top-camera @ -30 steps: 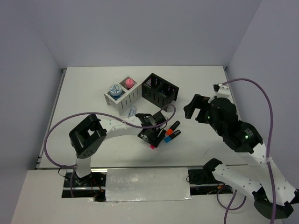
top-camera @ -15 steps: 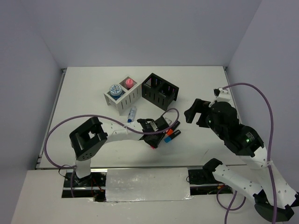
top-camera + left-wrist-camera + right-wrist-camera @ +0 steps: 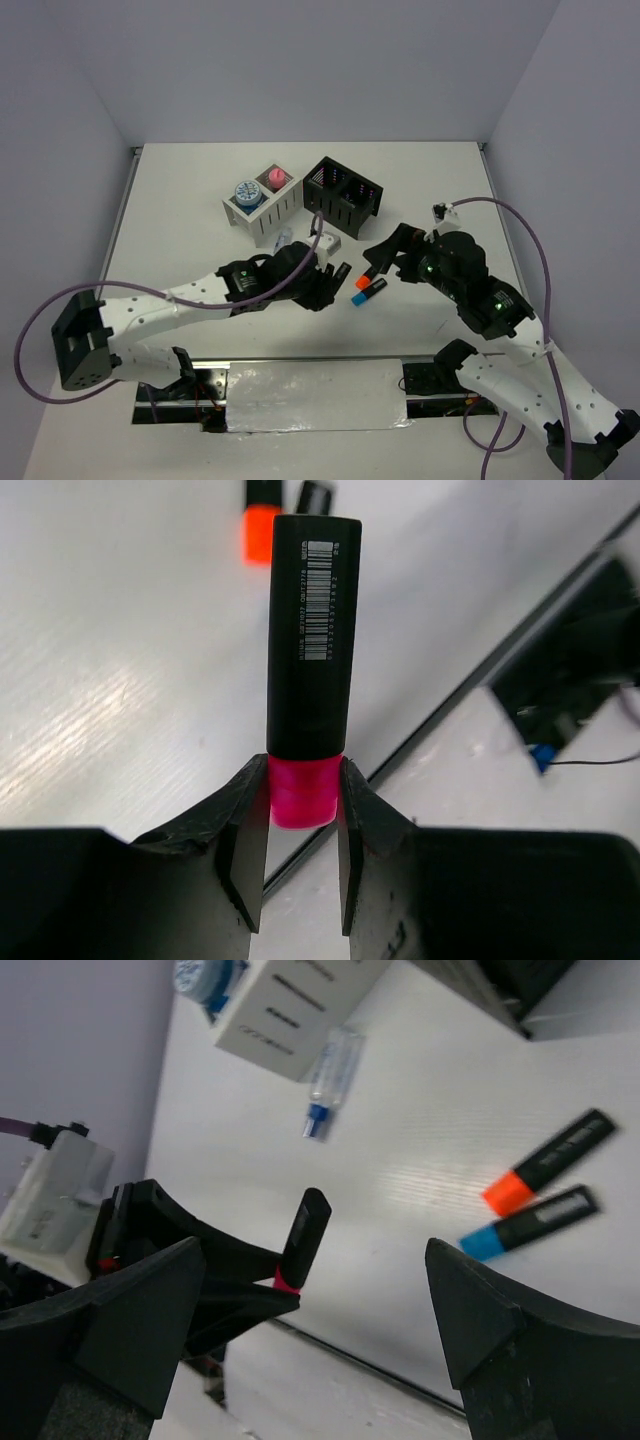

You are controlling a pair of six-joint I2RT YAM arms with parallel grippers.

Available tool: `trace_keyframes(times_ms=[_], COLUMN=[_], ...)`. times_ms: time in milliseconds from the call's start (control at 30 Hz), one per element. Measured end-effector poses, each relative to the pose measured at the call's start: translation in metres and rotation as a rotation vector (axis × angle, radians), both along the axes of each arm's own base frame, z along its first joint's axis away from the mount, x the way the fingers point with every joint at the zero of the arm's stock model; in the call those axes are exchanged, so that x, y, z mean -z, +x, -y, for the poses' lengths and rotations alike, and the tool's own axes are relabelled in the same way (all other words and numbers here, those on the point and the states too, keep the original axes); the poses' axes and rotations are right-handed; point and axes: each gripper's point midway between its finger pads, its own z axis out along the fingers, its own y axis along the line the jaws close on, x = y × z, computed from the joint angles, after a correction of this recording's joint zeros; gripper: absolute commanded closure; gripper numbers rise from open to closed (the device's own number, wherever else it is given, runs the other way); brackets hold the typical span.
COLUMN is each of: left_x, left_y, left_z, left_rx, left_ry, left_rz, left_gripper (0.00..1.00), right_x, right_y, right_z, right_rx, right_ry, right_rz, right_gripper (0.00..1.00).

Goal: Sort the stationery into containers
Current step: Pick up the pen from the center of the board, then place the pen in the storage box.

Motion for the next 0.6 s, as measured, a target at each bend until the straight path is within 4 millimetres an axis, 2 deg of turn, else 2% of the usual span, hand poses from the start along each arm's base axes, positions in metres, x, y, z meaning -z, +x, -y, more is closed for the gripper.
trace_keyframes(times_ms=[67, 167, 300, 467, 600], left_x=[-0.029, -0.051, -0.055, -0.061, -0.065], left_y=[0.0, -0.001, -0.005, -0.008, -0.008], left_z=[0.008, 0.016, 0.021, 0.024, 0.025], left_rx=[0.015, 0.042, 0.07, 0.089, 0.095], left_ry=[-0.097, -0.173, -0.199, -0.225, -0.241], left_rz=[0.042, 0.066, 0.058, 0.057, 0.063], left_gripper=[1.0, 1.0, 1.0, 1.0, 1.0], right_x=[-0.002, -0.011, -0.013, 0.0, 0.007], right_y=[0.001, 0.003, 0.009, 0.011, 0.008], right_z=[-0.015, -0.036, -0.053, -0.061, -0.069], right_rx=[-0.045, -0.12, -0.169, -0.185, -0.206], right_ry=[0.059, 0.138, 0.171, 0.156, 0.149], right_rz=[0.0, 0.016, 0.008, -0.037, -0.066], right_gripper=[0.04, 0.06, 0.08, 0.11, 0.23])
